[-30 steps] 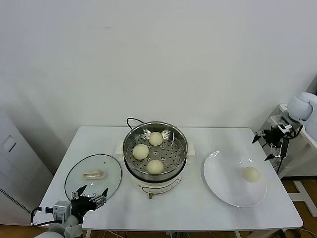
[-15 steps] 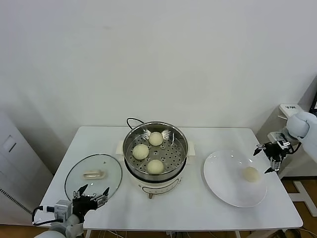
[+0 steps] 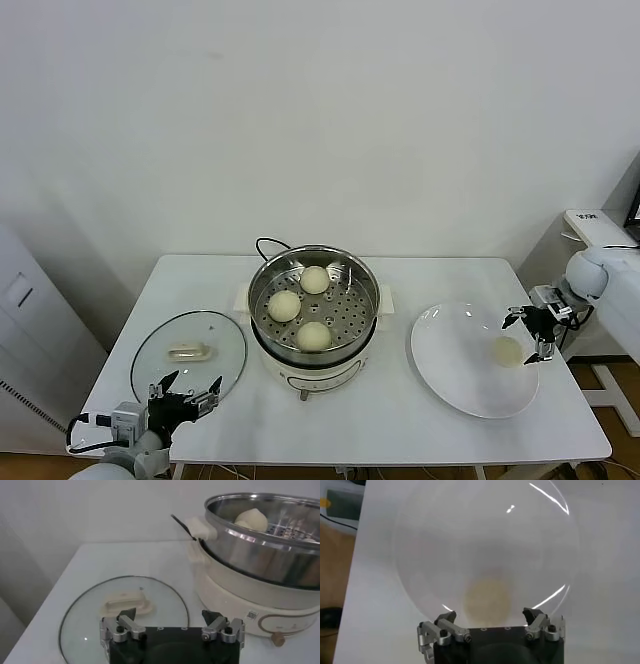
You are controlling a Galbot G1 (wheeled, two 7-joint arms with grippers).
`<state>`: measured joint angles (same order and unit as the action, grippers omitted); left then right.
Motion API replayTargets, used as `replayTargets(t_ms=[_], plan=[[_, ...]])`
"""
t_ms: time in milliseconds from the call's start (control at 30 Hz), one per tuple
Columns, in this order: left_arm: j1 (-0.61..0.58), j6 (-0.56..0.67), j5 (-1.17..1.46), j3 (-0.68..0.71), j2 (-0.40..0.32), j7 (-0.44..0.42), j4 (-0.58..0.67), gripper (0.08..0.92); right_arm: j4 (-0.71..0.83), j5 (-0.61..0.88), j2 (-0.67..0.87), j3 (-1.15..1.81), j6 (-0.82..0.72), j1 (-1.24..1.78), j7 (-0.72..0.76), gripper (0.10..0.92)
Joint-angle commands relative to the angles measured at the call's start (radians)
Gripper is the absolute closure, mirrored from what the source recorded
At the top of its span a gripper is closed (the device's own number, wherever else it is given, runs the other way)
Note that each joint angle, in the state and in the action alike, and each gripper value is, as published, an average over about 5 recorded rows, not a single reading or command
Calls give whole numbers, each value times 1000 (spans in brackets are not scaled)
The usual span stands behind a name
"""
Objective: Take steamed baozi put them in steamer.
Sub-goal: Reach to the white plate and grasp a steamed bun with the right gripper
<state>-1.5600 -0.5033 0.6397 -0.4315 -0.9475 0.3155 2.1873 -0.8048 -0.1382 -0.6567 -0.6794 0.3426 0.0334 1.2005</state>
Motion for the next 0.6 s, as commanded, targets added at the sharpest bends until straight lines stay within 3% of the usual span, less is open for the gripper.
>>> replayTargets(t_ms=[33, 333, 600], plan=[[2, -1, -2, 2, 0, 1, -1, 177, 27, -56, -28, 55, 11, 56, -23, 203], [6, -1, -3, 6, 2, 0, -6, 177, 56, -100, -59, 90, 15, 66, -32, 233], [8, -3, -3, 4, 2, 1, -2, 177, 54, -103, -65, 86, 7, 56, 0, 457]])
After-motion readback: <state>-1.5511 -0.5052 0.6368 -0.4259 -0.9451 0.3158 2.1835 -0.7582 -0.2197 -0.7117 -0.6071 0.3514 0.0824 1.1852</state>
